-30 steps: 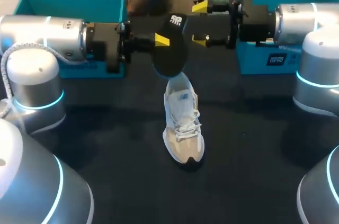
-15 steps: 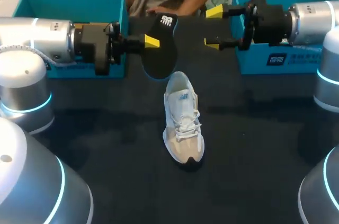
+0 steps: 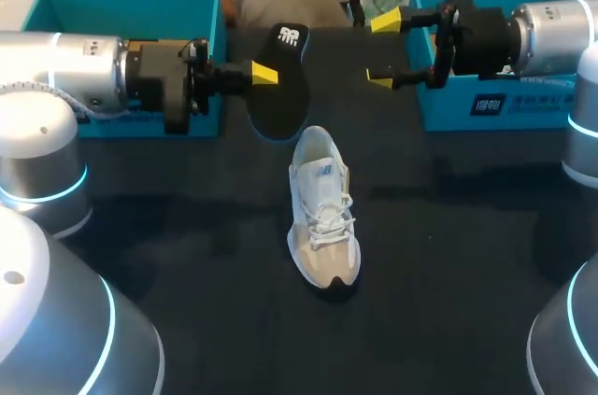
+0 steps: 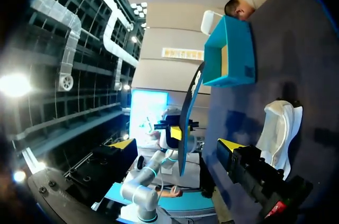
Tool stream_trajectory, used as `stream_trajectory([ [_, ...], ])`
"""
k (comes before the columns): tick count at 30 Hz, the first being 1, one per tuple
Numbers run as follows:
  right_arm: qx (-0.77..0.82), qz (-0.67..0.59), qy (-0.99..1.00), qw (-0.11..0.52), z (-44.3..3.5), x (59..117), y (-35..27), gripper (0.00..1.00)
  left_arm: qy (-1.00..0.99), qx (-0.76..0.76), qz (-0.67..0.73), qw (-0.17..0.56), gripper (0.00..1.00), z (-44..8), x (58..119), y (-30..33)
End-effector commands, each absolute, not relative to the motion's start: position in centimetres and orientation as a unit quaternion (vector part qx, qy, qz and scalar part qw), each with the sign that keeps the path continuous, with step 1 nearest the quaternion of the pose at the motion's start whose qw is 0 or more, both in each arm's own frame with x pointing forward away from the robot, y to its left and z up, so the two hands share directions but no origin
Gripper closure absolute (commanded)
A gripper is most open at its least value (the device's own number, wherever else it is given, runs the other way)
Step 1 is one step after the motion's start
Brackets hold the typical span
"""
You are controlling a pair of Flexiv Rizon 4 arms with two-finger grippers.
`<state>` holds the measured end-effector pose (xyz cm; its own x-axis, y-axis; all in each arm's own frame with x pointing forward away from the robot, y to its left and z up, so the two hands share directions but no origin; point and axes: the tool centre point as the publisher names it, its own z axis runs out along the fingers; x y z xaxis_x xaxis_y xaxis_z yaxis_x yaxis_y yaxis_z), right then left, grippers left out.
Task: Take the shoe out of the shoebox, open the shoe tongue, remove and reinsert the insole, then place the shoe into the shoebox
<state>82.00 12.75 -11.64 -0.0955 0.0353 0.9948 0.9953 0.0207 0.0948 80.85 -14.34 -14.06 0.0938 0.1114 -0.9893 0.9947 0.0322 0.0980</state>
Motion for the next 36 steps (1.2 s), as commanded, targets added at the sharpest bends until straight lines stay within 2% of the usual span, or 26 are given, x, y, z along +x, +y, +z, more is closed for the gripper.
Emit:
stream_trajectory([
  [1, -0.48, -0.509, -0.537, 0.471, -11.7, 82.0, 12.8, 0.0, 0.512, 0.541, -0.436, 0.505, 1.0, -14.0, 80.7, -14.4],
  [6, -0.48, -0.509, -0.537, 0.471, -11.7, 82.0, 12.8, 0.0, 0.598, 0.456, -0.523, 0.402, 1.0, -13.6, 80.0, -14.4],
  [16, -0.48, -0.509, -0.537, 0.471, -11.7, 82.0, 12.8, 0.0, 0.689, 0.327, -0.596, 0.252, 1.0, -12.9, 80.0, -14.1],
  [21, -0.48, -0.509, -0.537, 0.471, -11.7, 82.0, 12.8, 0.0, 0.709, 0.23, -0.653, 0.132, 1.0, -13.3, 79.7, -14.0],
  [26, -0.48, -0.509, -0.537, 0.471, -11.7, 82.0, 12.8, 0.0, 0.712, 0.138, -0.687, 0.045, 1.0, -13.2, 79.5, -14.0],
  [33, -0.48, -0.509, -0.537, 0.471, -11.7, 82.0, 12.8, 0.0, 0.703, 0.036, -0.708, -0.06, 1.0, -12.1, 79.2, -14.0],
  [36, -0.48, -0.509, -0.537, 0.471, -11.7, 82.0, 12.8, 0.0, 0.699, 0.034, -0.711, -0.068, 1.0, -11.8, 79.2, -14.0],
])
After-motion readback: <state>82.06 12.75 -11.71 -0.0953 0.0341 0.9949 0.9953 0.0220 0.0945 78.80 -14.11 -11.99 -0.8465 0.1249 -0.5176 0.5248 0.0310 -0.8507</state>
